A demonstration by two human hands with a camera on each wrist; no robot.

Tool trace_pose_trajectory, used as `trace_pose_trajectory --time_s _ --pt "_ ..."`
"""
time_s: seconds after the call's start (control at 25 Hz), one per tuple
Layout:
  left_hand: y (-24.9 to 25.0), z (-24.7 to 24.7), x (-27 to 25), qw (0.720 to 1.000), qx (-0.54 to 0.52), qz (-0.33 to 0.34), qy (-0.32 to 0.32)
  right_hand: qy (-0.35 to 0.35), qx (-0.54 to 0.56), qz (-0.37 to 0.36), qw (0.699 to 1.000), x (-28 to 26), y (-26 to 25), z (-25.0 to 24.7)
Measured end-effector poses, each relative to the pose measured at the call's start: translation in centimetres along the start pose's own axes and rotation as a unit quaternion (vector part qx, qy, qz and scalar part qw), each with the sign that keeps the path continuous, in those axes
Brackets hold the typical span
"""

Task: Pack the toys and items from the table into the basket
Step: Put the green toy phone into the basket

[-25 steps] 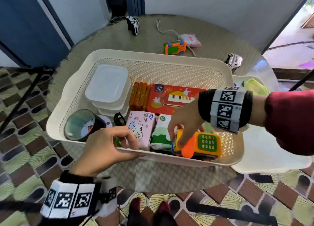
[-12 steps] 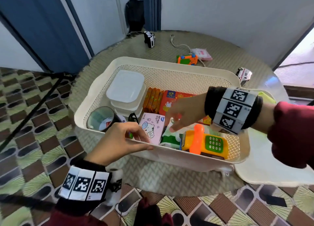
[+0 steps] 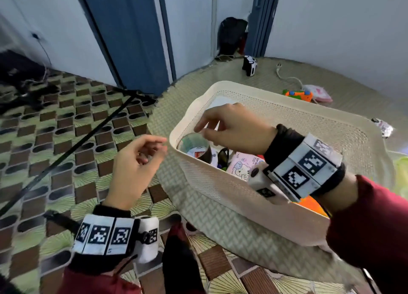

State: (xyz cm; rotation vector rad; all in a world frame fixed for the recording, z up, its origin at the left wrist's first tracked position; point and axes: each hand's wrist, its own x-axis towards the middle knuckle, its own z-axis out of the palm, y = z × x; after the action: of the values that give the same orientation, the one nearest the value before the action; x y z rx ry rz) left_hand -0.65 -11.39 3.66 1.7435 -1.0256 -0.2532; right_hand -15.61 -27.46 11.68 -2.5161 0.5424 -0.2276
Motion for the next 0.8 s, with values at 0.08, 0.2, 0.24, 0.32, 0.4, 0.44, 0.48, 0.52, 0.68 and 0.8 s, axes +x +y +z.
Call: trace_pose_trajectory --time_s 0.08,0.2,0.24,0.32,0.4,0.44,0.48,0.52,0.68,0.8 --pt "-1.3 -2.2 0.2 0.999 0.005 -0.012 0.03 0.023 0.08 -0.001 0.997 1.6 -1.9 2.1" --pt "-3.8 -5.5 1.0 0.998 0.007 -0.038 0.051 0.019 0.153 -0.006 0.988 4.2 -4.3 6.0" --pt "-4.7 -6.8 1.5 0.997 0.011 -0.045 0.062 0.012 0.169 -0.008 0.985 5.3 -5.0 7.5" --pt "-6.8 -9.3 2.7 0.996 0.022 -0.047 0.079 0.003 0.191 -0.004 0.981 7.8 -6.2 10.4" --pt "-9.2 -11.8 4.3 0.995 0.025 -0.057 0.076 -0.008 0.218 0.014 0.976 10.8 -7.0 13.3" --pt "-10.3 -12.8 5.0 0.995 0.022 -0.064 0.07 -0.009 0.225 0.024 0.974 12.2 -7.0 14.5" --pt "-11.7 -14.2 6.1 0.995 0.021 -0.073 0.064 -0.009 0.229 0.034 0.973 14.1 -7.3 15.9" --pt "-13.1 -15.6 7.1 0.995 0.022 -0.08 0.057 -0.009 0.234 0.048 0.971 15.9 -7.3 17.2" --pt "-17.7 -20.1 10.4 0.994 0.036 -0.104 0.014 -0.005 0.229 0.109 0.967 21.6 -7.0 21.0" --pt "-21.2 -22.9 13.0 0.99 0.035 -0.126 -0.047 -0.008 0.245 0.171 0.954 24.2 -6.6 23.3"
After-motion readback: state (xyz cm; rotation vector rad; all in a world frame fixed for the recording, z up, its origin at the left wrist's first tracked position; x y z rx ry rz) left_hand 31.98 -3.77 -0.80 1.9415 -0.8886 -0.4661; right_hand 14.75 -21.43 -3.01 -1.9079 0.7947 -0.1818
